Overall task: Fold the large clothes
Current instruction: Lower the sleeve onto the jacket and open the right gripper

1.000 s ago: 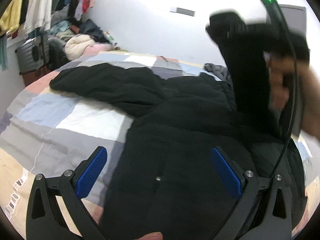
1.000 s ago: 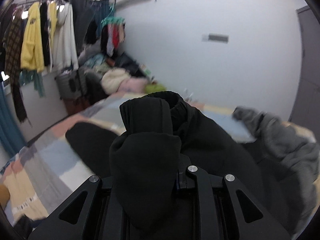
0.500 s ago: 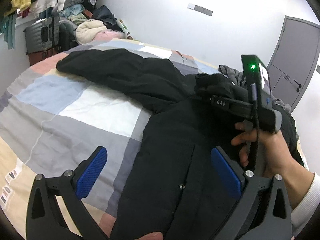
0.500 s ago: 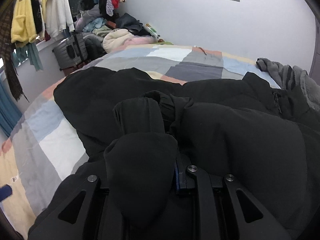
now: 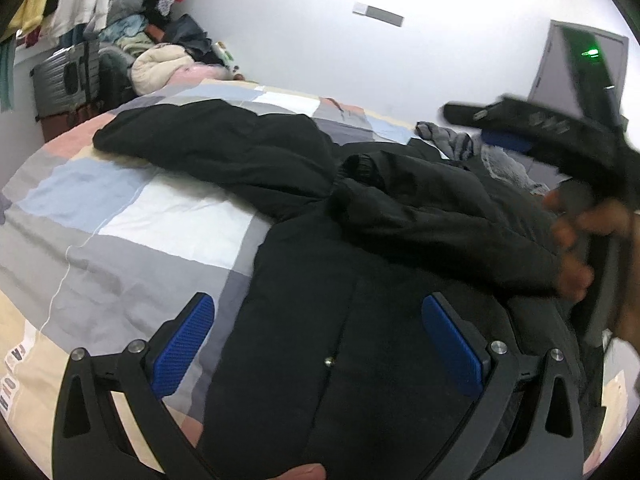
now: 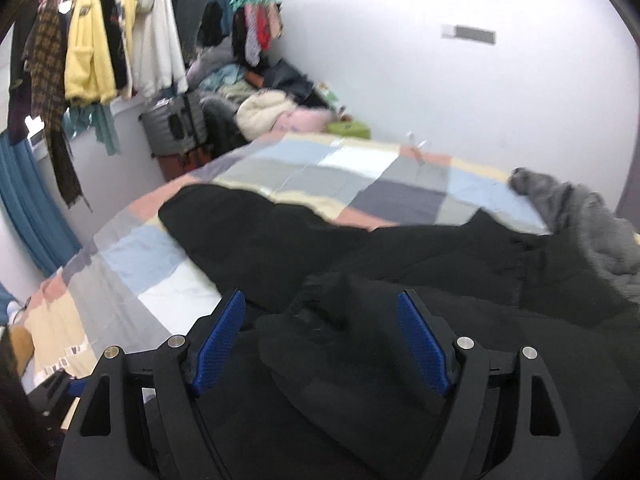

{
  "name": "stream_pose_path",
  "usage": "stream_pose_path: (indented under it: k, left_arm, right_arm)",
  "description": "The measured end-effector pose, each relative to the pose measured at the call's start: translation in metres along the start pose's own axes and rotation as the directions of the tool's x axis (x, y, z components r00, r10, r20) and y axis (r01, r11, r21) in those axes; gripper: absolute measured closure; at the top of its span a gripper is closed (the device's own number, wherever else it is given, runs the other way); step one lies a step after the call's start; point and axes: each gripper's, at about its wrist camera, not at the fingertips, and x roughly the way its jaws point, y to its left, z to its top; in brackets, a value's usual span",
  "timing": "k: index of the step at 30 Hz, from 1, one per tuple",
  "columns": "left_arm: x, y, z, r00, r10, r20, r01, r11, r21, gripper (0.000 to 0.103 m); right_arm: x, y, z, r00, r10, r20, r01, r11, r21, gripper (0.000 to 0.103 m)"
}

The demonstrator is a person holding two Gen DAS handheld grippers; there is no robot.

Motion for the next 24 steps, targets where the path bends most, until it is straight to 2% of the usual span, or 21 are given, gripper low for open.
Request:
stream_pose_path:
  k: [8, 11, 14, 17, 20, 24]
  left_arm:
    - [-0.003, -0.023, -0.007, 1.000, -0.031, -0.005, 0.031, 0.999, 0.044, 0.000]
    - [-0.004, -0.032, -0.011, 0.999, -0.047, -0.014, 0.048, 0.997, 0.058, 0.000]
    - [-0.006, -0.043, -0.015, 0.999, -0.050, -0.020, 0.052, 0.995, 0.086, 0.000]
    - [-0.009, -0.052, -0.021, 0.998, -0.054, -0.022, 0.056, 0.993, 0.105, 0.000]
    - [-0.008, -0.060, -0.026, 0.998, -0.060, -0.030, 0.063, 0.991, 0.114, 0.000]
    - [-0.007, -0.071, -0.031, 0.997, -0.065, -0.032, 0.068, 0.990, 0.121, 0.000]
  right_arm:
    - [-0.087, -0.059, -0.015, 0.987, -0.133, 0.088, 0.127, 0.989, 0.073, 0.025]
    - [-0.114, -0.083, -0.029, 0.977, -0.191, 0.099, 0.179, 0.977, 0.116, 0.025]
    - [-0.141, -0.120, -0.058, 0.961, -0.261, 0.093, 0.239, 0.950, 0.199, 0.025]
    - [-0.156, -0.154, -0.095, 0.939, -0.340, 0.056, 0.314, 0.911, 0.268, 0.025]
    - [-0.162, -0.195, -0.143, 0.913, -0.406, -0.040, 0.393, 0.847, 0.359, 0.026]
    - [-0.151, -0.234, -0.193, 0.907, -0.388, -0.165, 0.421, 0.809, 0.410, 0.028]
